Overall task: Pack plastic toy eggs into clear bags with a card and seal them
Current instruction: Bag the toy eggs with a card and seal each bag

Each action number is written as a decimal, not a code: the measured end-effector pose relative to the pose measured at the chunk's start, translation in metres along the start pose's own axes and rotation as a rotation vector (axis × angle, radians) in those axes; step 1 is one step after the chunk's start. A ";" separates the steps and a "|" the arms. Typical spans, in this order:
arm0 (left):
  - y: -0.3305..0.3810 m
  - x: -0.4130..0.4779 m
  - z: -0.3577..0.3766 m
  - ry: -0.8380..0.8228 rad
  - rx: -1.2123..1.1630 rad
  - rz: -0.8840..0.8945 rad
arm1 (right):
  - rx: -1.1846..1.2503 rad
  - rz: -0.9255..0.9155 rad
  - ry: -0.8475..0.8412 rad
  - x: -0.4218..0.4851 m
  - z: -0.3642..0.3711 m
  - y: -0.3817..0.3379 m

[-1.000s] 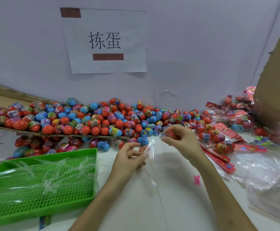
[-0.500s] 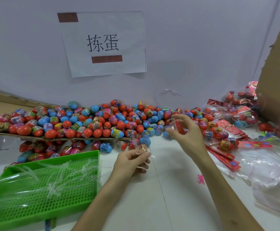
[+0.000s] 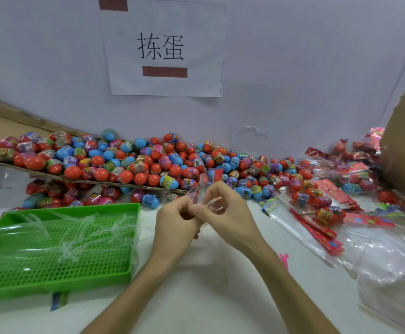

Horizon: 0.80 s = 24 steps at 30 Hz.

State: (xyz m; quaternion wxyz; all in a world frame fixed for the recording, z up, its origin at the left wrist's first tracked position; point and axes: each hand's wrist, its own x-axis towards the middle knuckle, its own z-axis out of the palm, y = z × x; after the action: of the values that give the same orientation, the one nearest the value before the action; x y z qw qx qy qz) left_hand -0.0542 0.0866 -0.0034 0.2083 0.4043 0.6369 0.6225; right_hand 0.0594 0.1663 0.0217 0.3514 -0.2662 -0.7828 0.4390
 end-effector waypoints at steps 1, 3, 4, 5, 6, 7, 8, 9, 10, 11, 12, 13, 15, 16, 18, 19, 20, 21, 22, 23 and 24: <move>0.001 0.000 0.000 0.004 0.004 0.015 | 0.034 0.002 -0.004 0.000 -0.002 -0.001; 0.004 0.000 -0.001 -0.005 -0.016 0.028 | 0.088 -0.003 -0.026 0.003 -0.007 -0.001; 0.005 0.000 -0.002 -0.015 -0.029 0.033 | 0.107 -0.001 -0.034 0.004 -0.010 -0.001; 0.008 -0.001 -0.002 -0.025 -0.038 0.039 | 0.115 0.008 -0.026 0.005 -0.012 -0.001; 0.010 -0.001 -0.003 -0.035 -0.045 0.044 | 0.124 0.025 -0.010 0.006 -0.013 -0.001; 0.012 -0.002 -0.003 -0.045 -0.055 0.046 | 0.145 0.047 0.011 0.006 -0.015 -0.001; 0.013 -0.002 -0.003 -0.056 -0.066 0.046 | 0.163 0.069 0.036 0.007 -0.016 -0.001; 0.014 -0.002 -0.003 -0.065 -0.080 0.045 | 0.174 0.087 0.062 0.007 -0.018 0.000; 0.014 -0.002 -0.003 -0.074 -0.098 0.044 | 0.179 0.104 0.083 0.008 -0.020 0.001; 0.014 -0.002 -0.003 -0.083 -0.118 0.042 | 0.177 0.119 0.098 0.010 -0.022 0.002; 0.013 -0.002 -0.003 -0.092 -0.132 0.039 | 0.172 0.132 0.109 0.011 -0.024 0.003; 0.013 -0.002 -0.004 -0.103 -0.141 0.036 | 0.167 0.143 0.114 0.012 -0.026 0.004; 0.013 -0.002 -0.003 -0.119 -0.152 0.037 | 0.148 0.142 0.106 0.013 -0.028 0.006; 0.013 -0.003 -0.003 -0.120 -0.152 0.039 | 0.128 0.137 0.098 0.013 -0.027 0.007; 0.013 -0.003 -0.001 -0.118 -0.142 0.042 | 0.125 0.134 0.084 0.013 -0.025 0.006; 0.012 -0.004 0.000 -0.114 -0.137 0.044 | 0.162 0.134 0.060 0.013 -0.024 0.006; 0.012 -0.004 0.001 -0.106 -0.133 0.049 | 0.213 0.135 0.018 0.014 -0.024 0.004; 0.011 -0.004 0.001 -0.100 -0.127 0.057 | 0.253 0.130 -0.035 0.013 -0.024 0.004; 0.011 -0.004 0.000 -0.090 -0.111 0.072 | 0.262 0.112 -0.094 0.013 -0.025 0.003; 0.011 -0.004 -0.001 -0.088 -0.086 0.089 | 0.252 0.095 -0.148 0.012 -0.025 0.002; 0.011 -0.003 -0.002 -0.093 -0.050 0.110 | 0.242 0.083 -0.190 0.011 -0.023 0.002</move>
State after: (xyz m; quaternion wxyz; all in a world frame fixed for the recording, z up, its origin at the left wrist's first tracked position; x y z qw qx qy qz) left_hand -0.0513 0.0819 0.0066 0.2132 0.4615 0.5878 0.6293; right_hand 0.0713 0.1866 0.0322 0.2870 -0.2116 -0.7423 0.5674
